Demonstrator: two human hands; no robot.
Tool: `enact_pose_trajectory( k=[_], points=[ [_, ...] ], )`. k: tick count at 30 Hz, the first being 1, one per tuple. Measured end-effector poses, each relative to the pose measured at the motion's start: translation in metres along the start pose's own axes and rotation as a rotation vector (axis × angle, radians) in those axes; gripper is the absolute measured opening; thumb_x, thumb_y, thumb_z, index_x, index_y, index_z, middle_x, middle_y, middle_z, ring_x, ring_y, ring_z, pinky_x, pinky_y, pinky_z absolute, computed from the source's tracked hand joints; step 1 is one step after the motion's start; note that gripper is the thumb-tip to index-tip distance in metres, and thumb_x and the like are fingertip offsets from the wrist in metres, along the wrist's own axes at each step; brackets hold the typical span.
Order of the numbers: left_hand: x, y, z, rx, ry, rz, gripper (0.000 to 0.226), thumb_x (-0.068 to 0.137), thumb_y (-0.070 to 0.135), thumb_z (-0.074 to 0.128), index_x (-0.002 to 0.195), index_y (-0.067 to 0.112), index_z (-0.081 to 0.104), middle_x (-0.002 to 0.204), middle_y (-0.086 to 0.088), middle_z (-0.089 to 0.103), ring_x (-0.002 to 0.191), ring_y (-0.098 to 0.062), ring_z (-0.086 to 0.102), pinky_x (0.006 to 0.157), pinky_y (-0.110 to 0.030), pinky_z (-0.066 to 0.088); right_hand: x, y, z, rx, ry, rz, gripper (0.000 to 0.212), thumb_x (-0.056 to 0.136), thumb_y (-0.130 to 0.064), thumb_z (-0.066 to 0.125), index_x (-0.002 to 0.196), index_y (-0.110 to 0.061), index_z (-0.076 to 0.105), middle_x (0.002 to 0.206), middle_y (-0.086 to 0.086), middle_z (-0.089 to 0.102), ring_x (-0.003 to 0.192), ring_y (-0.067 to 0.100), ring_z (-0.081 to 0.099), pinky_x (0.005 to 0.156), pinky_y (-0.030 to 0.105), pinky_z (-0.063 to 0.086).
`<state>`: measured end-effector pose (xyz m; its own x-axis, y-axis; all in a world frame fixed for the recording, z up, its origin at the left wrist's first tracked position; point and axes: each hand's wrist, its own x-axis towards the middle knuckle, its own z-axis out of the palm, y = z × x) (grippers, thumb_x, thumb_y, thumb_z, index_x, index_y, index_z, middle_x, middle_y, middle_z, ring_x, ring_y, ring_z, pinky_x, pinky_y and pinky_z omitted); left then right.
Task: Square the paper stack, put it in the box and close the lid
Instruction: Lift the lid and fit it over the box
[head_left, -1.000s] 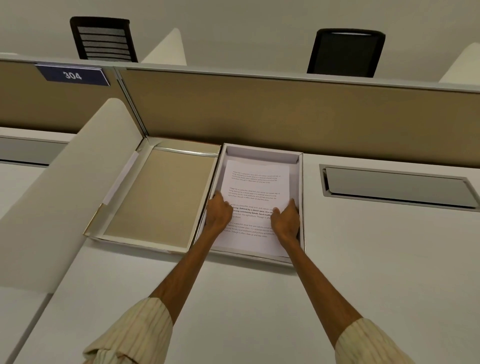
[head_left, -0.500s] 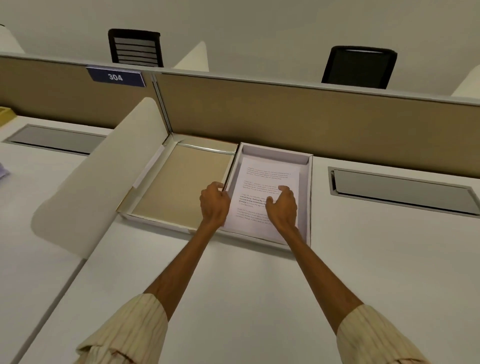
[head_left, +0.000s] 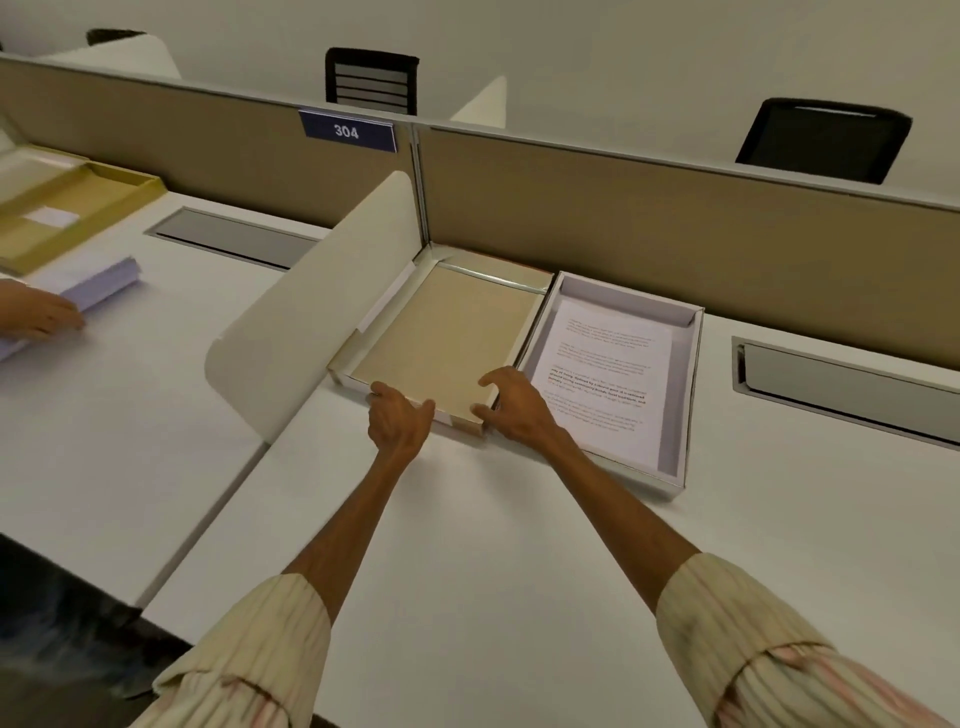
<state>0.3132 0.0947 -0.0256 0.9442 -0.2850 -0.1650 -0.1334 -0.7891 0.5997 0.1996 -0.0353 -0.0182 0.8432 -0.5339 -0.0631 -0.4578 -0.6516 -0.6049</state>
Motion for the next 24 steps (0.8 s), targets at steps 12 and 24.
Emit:
enact_pose_trajectory(
  k=[12,24],
  points=[
    [-0.001,0.019,0.010,-0.484,-0.160,-0.239,0.032,0.080,0.015,0.066,0.100,-0.008,0.058,0.103,-0.023,0.067,0.096,-0.039,0.065,0.079,-0.037,0.054,-0.011,0.003,0.024,-0.336,-0.043,-0.047,0.032,0.084,0.008,0.052,0.105,-0.004,0.072,0.098,0.016,0.075,0.098,0.033,0.066,0.125,0.037,0.017],
    [0.018,0.016,0.016,-0.830,-0.103,-0.284,0.075,0.067,-0.006,0.079,0.128,-0.003,0.036,0.121,-0.017,0.054,0.104,-0.031,0.057,0.092,-0.040,0.053,-0.010,0.001,0.029,-0.071,-0.043,0.023,0.033,0.080,0.003,0.055,0.106,-0.004,0.073,0.097,0.012,0.076,0.098,0.030,0.064,0.125,0.040,0.019]
  ],
)
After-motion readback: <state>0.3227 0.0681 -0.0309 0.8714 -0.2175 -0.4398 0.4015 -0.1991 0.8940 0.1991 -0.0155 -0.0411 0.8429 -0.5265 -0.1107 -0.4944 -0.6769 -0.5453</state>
